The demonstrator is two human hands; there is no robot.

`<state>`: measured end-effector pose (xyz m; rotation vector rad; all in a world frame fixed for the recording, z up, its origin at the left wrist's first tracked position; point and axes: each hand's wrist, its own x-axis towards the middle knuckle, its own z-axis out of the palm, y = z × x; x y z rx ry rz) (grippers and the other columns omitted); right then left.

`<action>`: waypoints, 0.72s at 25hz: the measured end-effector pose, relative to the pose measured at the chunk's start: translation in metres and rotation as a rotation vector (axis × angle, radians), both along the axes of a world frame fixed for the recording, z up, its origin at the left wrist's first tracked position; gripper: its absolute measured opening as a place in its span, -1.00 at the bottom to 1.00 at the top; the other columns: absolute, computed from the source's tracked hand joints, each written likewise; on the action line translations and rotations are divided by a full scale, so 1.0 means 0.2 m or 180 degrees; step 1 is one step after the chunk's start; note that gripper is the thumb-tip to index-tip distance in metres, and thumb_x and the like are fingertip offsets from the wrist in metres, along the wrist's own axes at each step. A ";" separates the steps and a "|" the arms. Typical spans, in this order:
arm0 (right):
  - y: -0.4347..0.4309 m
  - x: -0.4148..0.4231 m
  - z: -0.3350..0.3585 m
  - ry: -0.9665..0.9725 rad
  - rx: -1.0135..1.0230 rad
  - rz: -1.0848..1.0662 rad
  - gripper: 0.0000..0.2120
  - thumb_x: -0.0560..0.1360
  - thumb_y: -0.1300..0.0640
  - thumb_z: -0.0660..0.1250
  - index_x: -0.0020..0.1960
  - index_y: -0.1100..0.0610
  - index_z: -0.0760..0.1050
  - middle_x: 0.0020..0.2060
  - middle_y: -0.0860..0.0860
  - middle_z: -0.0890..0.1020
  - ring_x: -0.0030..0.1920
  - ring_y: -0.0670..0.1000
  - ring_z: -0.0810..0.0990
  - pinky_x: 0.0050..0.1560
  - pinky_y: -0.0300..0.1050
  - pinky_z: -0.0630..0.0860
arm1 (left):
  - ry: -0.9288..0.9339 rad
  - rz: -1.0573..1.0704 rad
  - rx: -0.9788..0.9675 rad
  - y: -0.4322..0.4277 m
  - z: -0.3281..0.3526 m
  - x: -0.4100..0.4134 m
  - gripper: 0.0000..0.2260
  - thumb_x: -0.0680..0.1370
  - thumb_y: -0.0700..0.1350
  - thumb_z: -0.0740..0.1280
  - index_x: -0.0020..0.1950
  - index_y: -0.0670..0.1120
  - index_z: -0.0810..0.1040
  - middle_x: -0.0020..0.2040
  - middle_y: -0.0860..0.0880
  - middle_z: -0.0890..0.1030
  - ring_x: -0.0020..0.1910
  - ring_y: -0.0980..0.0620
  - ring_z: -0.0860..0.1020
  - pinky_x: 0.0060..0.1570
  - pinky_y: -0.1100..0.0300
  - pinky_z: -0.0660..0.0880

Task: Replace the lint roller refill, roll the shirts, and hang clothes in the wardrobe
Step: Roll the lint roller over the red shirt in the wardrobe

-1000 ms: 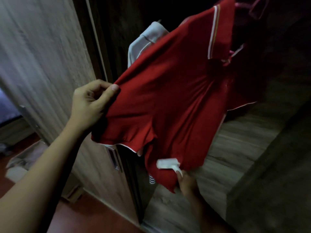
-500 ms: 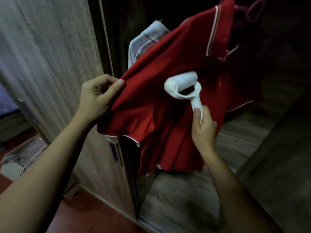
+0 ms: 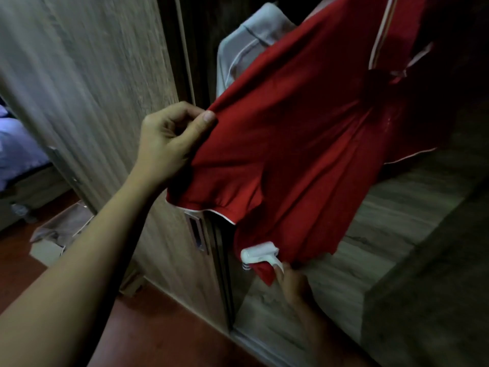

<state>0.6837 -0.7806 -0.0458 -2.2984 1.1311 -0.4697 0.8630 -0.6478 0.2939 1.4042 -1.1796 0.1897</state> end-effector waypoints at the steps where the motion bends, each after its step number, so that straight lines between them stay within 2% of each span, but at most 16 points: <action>1: 0.00 -0.02 -0.02 0.0106 0.0064 0.0058 -0.44 0.45 -0.23 0.07 -0.27 0.23 0.57 -0.59 0.20 0.55 -0.60 0.18 0.55 -0.63 -0.18 0.40 | -0.0018 -0.0008 0.0011 0.00 0.00 -0.01 -0.85 0.52 -0.11 0.35 -0.23 0.08 0.54 -0.44 0.25 0.56 -0.43 0.29 0.43 -0.39 0.38 0.34; 3: -0.02 -0.04 0.04 -0.0050 0.0166 -0.0204 -0.07 0.34 -0.48 -0.25 -0.06 0.23 0.57 -0.36 0.27 0.65 -0.35 0.25 0.64 -0.36 -0.03 0.52 | -0.0037 0.0002 0.0013 0.00 0.01 -0.01 -0.85 0.52 -0.12 0.35 -0.23 0.08 0.53 -0.44 0.27 0.56 -0.44 0.30 0.43 -0.39 0.40 0.34; 4: -0.05 -0.05 0.09 -0.0200 0.0001 -0.0430 0.04 0.26 -0.53 -0.38 0.01 0.21 0.54 -0.30 0.28 0.65 -0.26 0.27 0.64 -0.29 0.02 0.52 | -0.0034 0.0009 0.0003 0.00 0.01 -0.01 -0.84 0.52 -0.12 0.35 -0.23 0.08 0.53 -0.44 0.27 0.55 -0.44 0.31 0.43 -0.39 0.41 0.34; 5: -0.06 -0.06 0.18 -0.0371 -0.0095 -0.0543 0.05 0.24 -0.54 -0.41 0.03 0.18 0.52 -0.28 0.28 0.65 -0.24 0.28 0.63 -0.28 0.04 0.51 | -0.0026 0.0011 -0.0012 0.00 0.00 -0.01 -0.84 0.52 -0.13 0.35 -0.24 0.08 0.53 -0.44 0.27 0.55 -0.44 0.32 0.43 -0.39 0.41 0.33; 7: -0.08 -0.10 0.45 -0.0781 -0.0345 -0.0586 -0.15 0.36 -0.48 -0.24 0.01 0.16 0.49 -0.33 0.26 0.63 -0.30 0.27 0.62 -0.37 0.01 0.45 | 0.0005 0.0005 -0.0054 -0.01 0.00 0.00 -0.83 0.52 -0.13 0.35 -0.24 0.09 0.53 -0.44 0.26 0.55 -0.44 0.31 0.42 -0.39 0.40 0.34; 9: -0.10 -0.14 0.77 -0.1387 -0.0767 -0.0502 -0.45 0.48 -0.24 -0.04 -0.05 0.20 0.47 -0.44 0.20 0.58 -0.41 0.17 0.56 -0.43 -0.08 0.26 | 0.0023 -0.0006 -0.0071 -0.01 0.00 0.00 -0.83 0.52 -0.13 0.35 -0.24 0.10 0.54 -0.44 0.26 0.55 -0.44 0.31 0.42 -0.39 0.41 0.33; 11: -0.12 -0.15 1.09 -0.1905 -0.1138 -0.0466 -0.62 0.52 -0.09 0.03 -0.10 0.20 0.43 -0.53 -0.02 0.44 -0.51 -0.03 0.42 -0.45 -0.17 0.11 | 0.0036 -0.0001 -0.0076 -0.01 -0.01 0.00 -0.80 0.52 -0.12 0.36 -0.28 0.11 0.56 -0.44 0.21 0.54 -0.44 0.28 0.41 -0.39 0.40 0.32; 13: -0.13 -0.13 1.32 -0.2222 -0.1367 -0.0414 -0.71 0.57 0.00 0.06 -0.09 0.18 0.43 -0.54 -0.13 0.33 -0.51 -0.12 0.41 -0.51 -0.22 0.15 | 0.0067 -0.0029 -0.0091 0.00 -0.01 0.00 -0.79 0.51 -0.08 0.36 -0.29 0.16 0.59 -0.43 0.12 0.52 -0.42 0.22 0.40 -0.41 0.37 0.31; 15: -0.14 -0.10 1.37 -0.2335 -0.1437 -0.0416 -0.72 0.58 0.02 0.06 -0.05 0.19 0.43 -0.54 -0.13 0.35 -0.47 -0.17 0.46 -0.53 -0.27 0.19 | 0.0096 -0.0035 -0.0102 0.00 -0.01 0.01 -0.79 0.51 -0.07 0.36 -0.30 0.18 0.59 -0.44 0.15 0.53 -0.42 0.22 0.40 -0.41 0.36 0.32; 16: -0.13 -0.09 1.32 -0.2303 -0.1380 -0.0457 -0.70 0.57 -0.01 0.06 -0.05 0.20 0.43 -0.53 -0.10 0.41 -0.43 -0.10 0.49 -0.51 -0.20 0.16 | 0.0109 -0.0041 -0.0112 0.00 -0.01 0.01 -0.79 0.51 -0.08 0.36 -0.30 0.17 0.59 -0.44 0.18 0.54 -0.43 0.23 0.40 -0.41 0.36 0.32; 18: -0.10 -0.06 1.10 -0.2032 -0.1225 -0.0507 -0.67 0.56 -0.02 0.08 -0.06 0.23 0.43 -0.48 0.13 0.54 -0.35 0.08 0.50 -0.45 -0.14 0.06 | 0.0131 -0.0050 -0.0104 0.00 -0.01 0.01 -0.80 0.51 -0.08 0.36 -0.30 0.15 0.58 -0.45 0.20 0.54 -0.43 0.24 0.40 -0.41 0.36 0.32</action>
